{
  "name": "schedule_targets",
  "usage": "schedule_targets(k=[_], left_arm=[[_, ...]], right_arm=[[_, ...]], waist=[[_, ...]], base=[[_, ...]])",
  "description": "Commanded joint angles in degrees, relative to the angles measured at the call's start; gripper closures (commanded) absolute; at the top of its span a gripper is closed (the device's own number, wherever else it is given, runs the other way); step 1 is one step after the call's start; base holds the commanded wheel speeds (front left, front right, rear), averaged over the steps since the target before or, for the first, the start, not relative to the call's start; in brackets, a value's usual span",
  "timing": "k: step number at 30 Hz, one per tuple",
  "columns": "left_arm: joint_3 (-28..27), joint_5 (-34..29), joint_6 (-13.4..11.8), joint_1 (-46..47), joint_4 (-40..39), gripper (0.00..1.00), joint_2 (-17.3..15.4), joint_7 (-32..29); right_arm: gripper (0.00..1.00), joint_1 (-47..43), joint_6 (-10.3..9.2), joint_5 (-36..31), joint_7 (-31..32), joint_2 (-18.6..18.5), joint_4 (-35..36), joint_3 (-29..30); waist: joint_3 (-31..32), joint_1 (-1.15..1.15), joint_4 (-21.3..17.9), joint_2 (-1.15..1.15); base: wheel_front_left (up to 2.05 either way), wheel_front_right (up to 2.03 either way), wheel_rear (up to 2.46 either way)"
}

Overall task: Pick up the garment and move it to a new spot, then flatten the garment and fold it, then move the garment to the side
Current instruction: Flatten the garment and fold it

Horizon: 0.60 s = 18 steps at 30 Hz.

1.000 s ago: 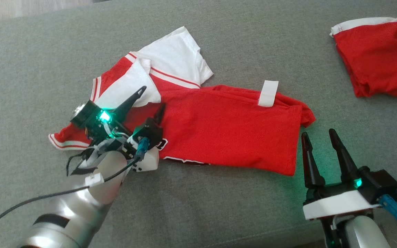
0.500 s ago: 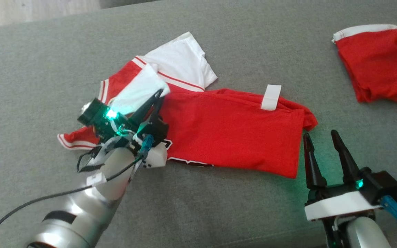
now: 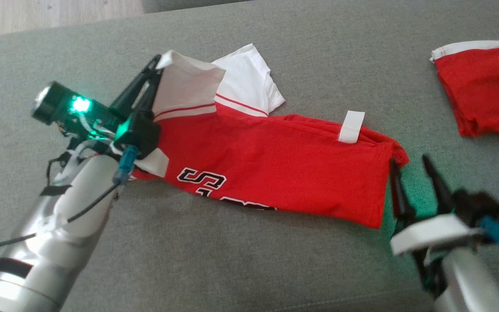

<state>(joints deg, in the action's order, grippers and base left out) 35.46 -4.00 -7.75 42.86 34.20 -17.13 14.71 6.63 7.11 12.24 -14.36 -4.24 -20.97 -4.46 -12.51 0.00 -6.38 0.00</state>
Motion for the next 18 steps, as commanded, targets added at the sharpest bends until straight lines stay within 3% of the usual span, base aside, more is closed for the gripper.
schedule_targets(k=[1, 8, 13, 15, 16, 18], left_arm=[[-2.5, 0.7, -1.0, 1.4, -2.4, 1.00, -3.1, 0.3], [-2.9, 1.3, -1.5, 1.3, -3.5, 1.00, -4.8, 0.3], [-3.0, 1.8, -2.0, 0.9, -3.7, 1.00, -5.5, 0.3], [-3.0, 1.9, -2.0, 0.8, -3.8, 1.00, -5.8, 0.3], [-3.0, 2.0, -2.0, 0.7, -3.8, 1.00, -5.9, 0.3], [-3.0, 2.2, -2.1, 0.6, -3.8, 1.00, -6.2, 0.3]], right_arm=[[0.00, 5.0, 0.37, -0.5, -0.6, -2.6, -0.6, -1.4], [0.00, 12.0, 0.37, 0.6, -0.6, -8.0, -12.2, -7.7], [0.01, 14.6, 0.37, 4.2, -0.6, -10.0, -16.5, -12.5], [0.12, 15.3, 0.37, 5.1, -0.6, -10.5, -17.2, -13.6], [0.27, 15.6, 0.37, 5.5, -0.6, -10.7, -17.4, -14.1], [0.46, 16.2, 0.37, 5.8, -0.6, -11.1, -17.7, -15.3]], waist=[[-0.3, 0.00, 0.0, 0.00], [-0.8, 0.00, 1.2, 0.00], [-1.2, 0.00, 1.8, 0.00], [-1.3, 0.00, 1.9, 0.00], [-1.4, 0.00, 2.0, 0.00], [-1.5, 0.00, 2.1, 0.00]], base=[[0.00, 0.00, 0.00], [0.00, 0.00, 0.00], [0.00, 0.00, 0.00], [0.00, 0.00, 0.00], [0.00, 0.00, 0.00], [0.00, 0.00, 0.00]])
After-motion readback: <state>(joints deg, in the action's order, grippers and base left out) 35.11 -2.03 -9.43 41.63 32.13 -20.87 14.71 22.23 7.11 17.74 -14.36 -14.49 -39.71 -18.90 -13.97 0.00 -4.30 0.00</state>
